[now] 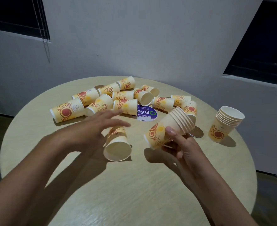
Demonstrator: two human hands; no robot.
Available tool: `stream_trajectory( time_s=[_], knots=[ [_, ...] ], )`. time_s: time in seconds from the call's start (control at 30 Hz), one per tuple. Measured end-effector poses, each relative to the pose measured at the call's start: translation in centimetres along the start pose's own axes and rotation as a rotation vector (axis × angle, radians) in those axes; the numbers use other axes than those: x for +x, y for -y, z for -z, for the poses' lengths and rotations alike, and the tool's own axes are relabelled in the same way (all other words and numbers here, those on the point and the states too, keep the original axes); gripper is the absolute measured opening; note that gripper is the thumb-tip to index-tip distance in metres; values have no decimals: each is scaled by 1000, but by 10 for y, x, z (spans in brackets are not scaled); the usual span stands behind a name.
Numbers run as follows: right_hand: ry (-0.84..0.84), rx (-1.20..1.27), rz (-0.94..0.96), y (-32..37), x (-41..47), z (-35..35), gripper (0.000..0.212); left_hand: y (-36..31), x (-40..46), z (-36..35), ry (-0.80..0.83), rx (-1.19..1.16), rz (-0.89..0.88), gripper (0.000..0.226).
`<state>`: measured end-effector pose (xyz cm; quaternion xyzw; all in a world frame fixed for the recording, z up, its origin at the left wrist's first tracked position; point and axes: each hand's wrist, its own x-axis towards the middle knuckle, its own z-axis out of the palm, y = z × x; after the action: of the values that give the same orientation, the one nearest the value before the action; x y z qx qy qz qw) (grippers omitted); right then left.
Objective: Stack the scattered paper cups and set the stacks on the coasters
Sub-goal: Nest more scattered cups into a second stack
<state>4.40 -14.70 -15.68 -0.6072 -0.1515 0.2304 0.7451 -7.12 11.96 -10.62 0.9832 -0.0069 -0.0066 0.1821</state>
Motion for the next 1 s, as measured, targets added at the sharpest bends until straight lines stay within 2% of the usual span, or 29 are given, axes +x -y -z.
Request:
stream_trajectory(
  time_s=[0.07,0.1,0.13,0.2,0.27,0.33,0.43,0.47,0.53,0.6,0.8,0.9,1.0],
  knots=[
    [-33,-15,18,2,-2,2,65,4,7,-7,149,110,-40,80],
    [-48,-24,32,2,-3,3,68,4,11,-13,160,131,-54,80],
    [-64,-28,50,3,-3,4,69,4,15,-19,119,122,-71,79],
    [-102,-31,99,4,-3,8,71,1,22,-27,-88,49,-73,73],
    [-136,-21,162,9,-2,11,86,-6,29,-33,-288,-34,-27,70],
    [-146,1,216,15,-1,11,92,-19,37,-40,-358,-84,-22,69],
    [-122,-127,236,17,1,1,69,-41,48,-49,-339,-193,-30,71],
    [-89,-221,192,15,1,-5,74,-47,52,-52,-335,-222,-32,70],
    [0,-330,39,9,-1,-11,98,-58,59,-58,-325,-273,-32,66],
    [39,-300,-53,9,-6,-13,103,-66,63,-65,-315,-351,-9,68],
    [-91,-384,30,2,-5,2,96,-83,78,-86,-304,-468,36,68],
    [-95,-435,24,-2,1,5,77,-88,78,-89,-306,-482,62,70],
    [-100,-438,42,-4,11,3,76,-87,75,-84,-293,-498,88,71]
  ],
)
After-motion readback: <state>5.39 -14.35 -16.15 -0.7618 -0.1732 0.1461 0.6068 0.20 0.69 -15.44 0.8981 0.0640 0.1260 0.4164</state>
